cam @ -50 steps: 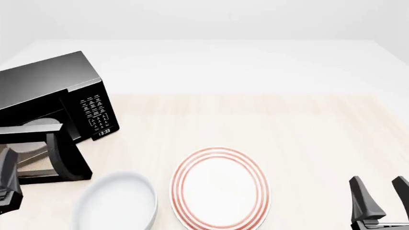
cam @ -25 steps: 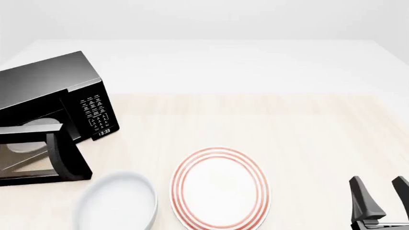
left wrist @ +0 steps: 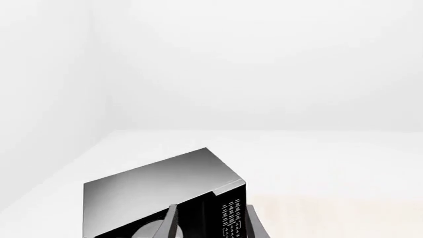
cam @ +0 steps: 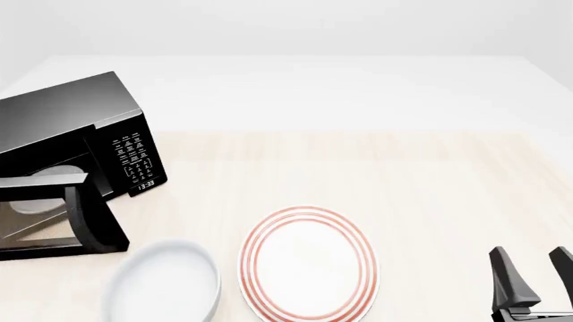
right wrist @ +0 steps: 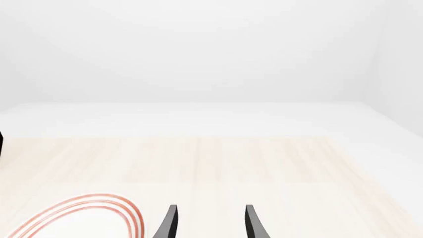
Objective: Open the microwave.
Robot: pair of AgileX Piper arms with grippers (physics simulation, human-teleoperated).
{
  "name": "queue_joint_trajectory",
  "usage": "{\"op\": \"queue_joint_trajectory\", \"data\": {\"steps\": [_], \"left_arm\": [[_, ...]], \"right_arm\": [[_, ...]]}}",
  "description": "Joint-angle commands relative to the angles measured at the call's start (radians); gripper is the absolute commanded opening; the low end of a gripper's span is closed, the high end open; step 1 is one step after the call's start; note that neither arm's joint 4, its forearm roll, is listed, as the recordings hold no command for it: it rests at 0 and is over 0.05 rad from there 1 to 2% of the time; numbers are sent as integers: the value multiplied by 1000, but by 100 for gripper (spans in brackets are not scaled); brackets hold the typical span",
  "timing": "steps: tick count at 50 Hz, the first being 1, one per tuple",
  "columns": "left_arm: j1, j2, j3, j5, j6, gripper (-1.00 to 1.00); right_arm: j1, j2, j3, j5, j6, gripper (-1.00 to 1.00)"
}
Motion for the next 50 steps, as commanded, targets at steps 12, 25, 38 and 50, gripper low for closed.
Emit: {"op": "queue_joint_trajectory", "data": {"steps": [12, 25, 38, 50], "left_arm": [[-4, 135, -158, 58, -3, 100], [-3, 221, -273, 137, -12, 100], [-15, 258, -332, 208, -52, 100], [-15, 300, -415, 281, -80, 100]], "right_arm": [[0, 0, 0, 0, 0, 100], [0, 0, 0, 0, 0, 100], [0, 0, 0, 0, 0, 100], [0, 0, 0, 0, 0, 100]]}}
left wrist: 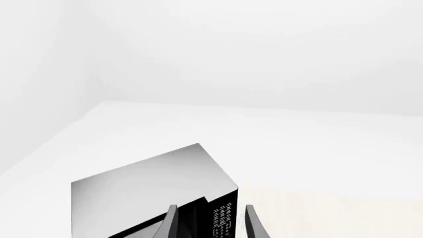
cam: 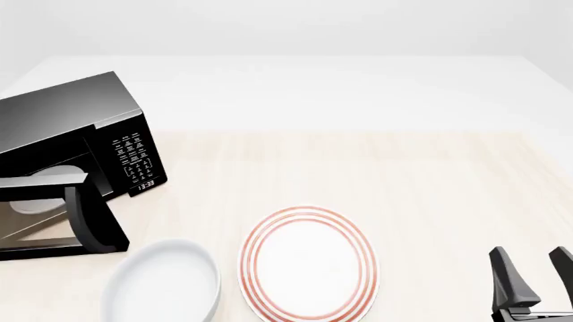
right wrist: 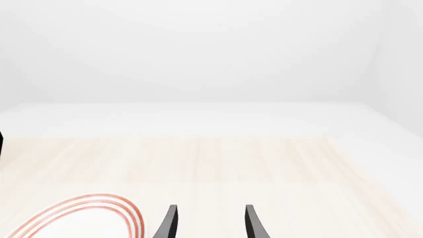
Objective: Open the microwave.
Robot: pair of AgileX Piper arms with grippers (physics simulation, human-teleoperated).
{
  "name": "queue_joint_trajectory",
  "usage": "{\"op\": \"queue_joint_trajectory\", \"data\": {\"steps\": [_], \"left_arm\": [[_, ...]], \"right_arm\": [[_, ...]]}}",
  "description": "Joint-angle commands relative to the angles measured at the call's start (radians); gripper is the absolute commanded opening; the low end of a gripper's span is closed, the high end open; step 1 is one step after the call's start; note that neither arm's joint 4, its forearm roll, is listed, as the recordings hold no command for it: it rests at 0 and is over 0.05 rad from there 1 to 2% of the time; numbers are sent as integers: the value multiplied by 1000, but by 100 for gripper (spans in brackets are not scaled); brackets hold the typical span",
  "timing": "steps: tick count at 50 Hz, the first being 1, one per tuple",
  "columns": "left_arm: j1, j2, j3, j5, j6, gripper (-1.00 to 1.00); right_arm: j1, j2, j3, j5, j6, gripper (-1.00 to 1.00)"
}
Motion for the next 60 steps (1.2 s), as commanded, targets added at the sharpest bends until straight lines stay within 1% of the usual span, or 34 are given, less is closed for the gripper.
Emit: {"op": "queue_joint_trajectory", "data": {"steps": [1, 2, 3, 6, 8, 9, 11, 17, 23, 25, 27, 29, 41, 43, 45, 47, 60], "left_arm": [[0, 41, -78, 66, -37, 100], [-1, 52, -87, 76, -27, 100], [-7, 58, -94, 81, -37, 100], [-5, 69, -108, 94, -29, 100], [-8, 71, -114, 98, -40, 100], [-6, 84, -133, 117, -34, 100], [-1, 89, -139, 129, -27, 100], [6, 105, -144, 141, -39, 100], [-2, 137, -175, 167, -38, 100], [-1, 155, -198, 189, -33, 100], [-1, 155, -199, 189, -33, 100], [-6, 176, -221, 211, -43, 100], [-17, 206, -231, 238, -65, 100], [-19, 209, -222, 233, -87, 100], [-18, 211, -220, 232, -81, 100], [-23, 219, -216, 240, -95, 100], [-17, 259, -235, 263, -100, 100]], "right_arm": [[0, 0, 0, 0, 0, 100], [0, 0, 0, 0, 0, 100], [0, 0, 0, 0, 0, 100], [0, 0, 0, 0, 0, 100], [0, 0, 0, 0, 0, 100], [0, 0, 0, 0, 0, 100], [0, 0, 0, 0, 0, 100], [0, 0, 0, 0, 0, 100], [0, 0, 0, 0, 0, 100], [0, 0, 0, 0, 0, 100], [0, 0, 0, 0, 0, 100], [0, 0, 0, 0, 0, 100], [0, 0, 0, 0, 0, 100], [0, 0, 0, 0, 0, 100], [0, 0, 0, 0, 0, 100], [0, 0, 0, 0, 0, 100], [0, 0, 0, 0, 0, 100]]}}
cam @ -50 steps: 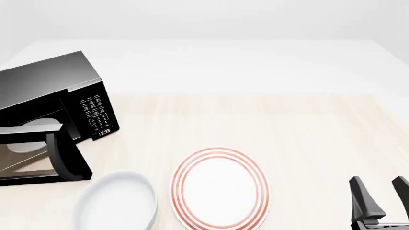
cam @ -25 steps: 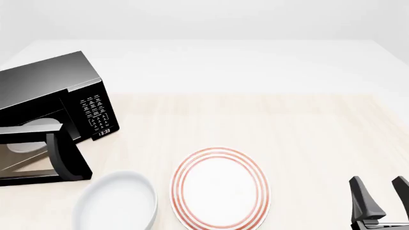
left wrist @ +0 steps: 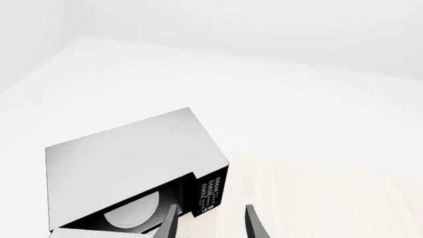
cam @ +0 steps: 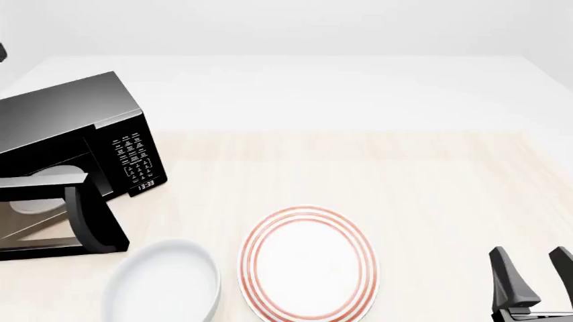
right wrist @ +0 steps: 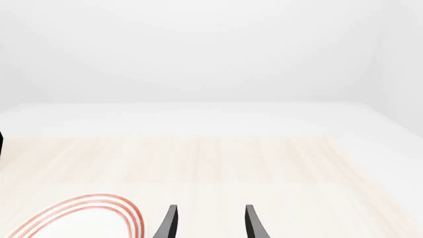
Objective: Open the microwave.
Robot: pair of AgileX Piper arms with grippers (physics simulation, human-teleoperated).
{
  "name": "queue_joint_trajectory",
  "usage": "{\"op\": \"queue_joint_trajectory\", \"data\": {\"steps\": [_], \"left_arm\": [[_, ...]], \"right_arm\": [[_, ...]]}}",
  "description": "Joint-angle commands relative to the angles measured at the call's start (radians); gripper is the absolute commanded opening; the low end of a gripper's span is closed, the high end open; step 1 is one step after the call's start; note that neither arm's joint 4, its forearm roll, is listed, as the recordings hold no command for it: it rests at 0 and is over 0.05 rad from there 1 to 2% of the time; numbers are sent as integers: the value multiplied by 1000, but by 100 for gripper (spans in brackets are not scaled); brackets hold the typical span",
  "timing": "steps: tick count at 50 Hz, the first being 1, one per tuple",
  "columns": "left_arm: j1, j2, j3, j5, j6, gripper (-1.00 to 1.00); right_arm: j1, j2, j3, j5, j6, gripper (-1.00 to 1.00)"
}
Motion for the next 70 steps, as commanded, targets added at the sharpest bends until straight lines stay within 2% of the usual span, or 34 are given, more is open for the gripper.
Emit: {"op": "queue_joint_trajectory", "data": {"steps": [1, 18, 41, 70], "left_arm": [[0, 34, -12, 20, -14, 100], [-12, 102, -35, 42, -22, 100], [-3, 133, 6, 41, -47, 100], [-9, 203, -14, 43, -57, 100]], "right_arm": [[0, 0, 0, 0, 0, 100], [0, 0, 0, 0, 0, 100], [0, 0, 0, 0, 0, 100], [0, 0, 0, 0, 0, 100]]}}
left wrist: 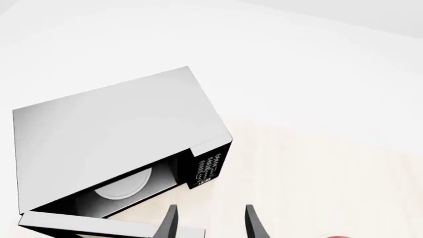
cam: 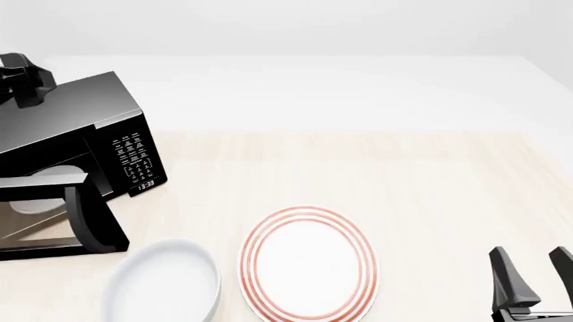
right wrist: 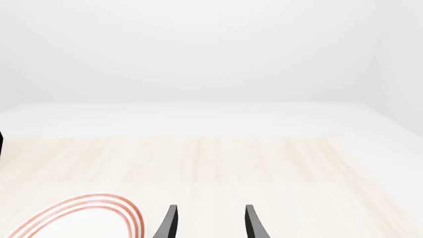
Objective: Open the microwave.
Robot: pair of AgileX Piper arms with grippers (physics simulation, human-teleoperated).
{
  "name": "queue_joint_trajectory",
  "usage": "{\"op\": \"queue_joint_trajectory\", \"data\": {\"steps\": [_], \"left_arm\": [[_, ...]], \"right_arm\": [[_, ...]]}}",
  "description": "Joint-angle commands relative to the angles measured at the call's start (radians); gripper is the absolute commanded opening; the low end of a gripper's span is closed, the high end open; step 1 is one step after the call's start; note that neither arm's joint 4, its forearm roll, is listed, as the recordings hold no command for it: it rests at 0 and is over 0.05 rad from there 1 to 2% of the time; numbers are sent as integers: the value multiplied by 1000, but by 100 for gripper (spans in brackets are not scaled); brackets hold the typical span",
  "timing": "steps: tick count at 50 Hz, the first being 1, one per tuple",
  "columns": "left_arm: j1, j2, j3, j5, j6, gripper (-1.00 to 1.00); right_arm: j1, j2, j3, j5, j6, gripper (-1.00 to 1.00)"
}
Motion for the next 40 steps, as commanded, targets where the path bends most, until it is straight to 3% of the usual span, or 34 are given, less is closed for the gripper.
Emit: {"op": "queue_joint_trajectory", "data": {"steps": [1, 40], "left_arm": [[-7, 39, -14, -3, -3, 100], [20, 43, 75, 24, -11, 100]], "right_arm": [[0, 0, 0, 0, 0, 100], [0, 0, 0, 0, 0, 100]]}}
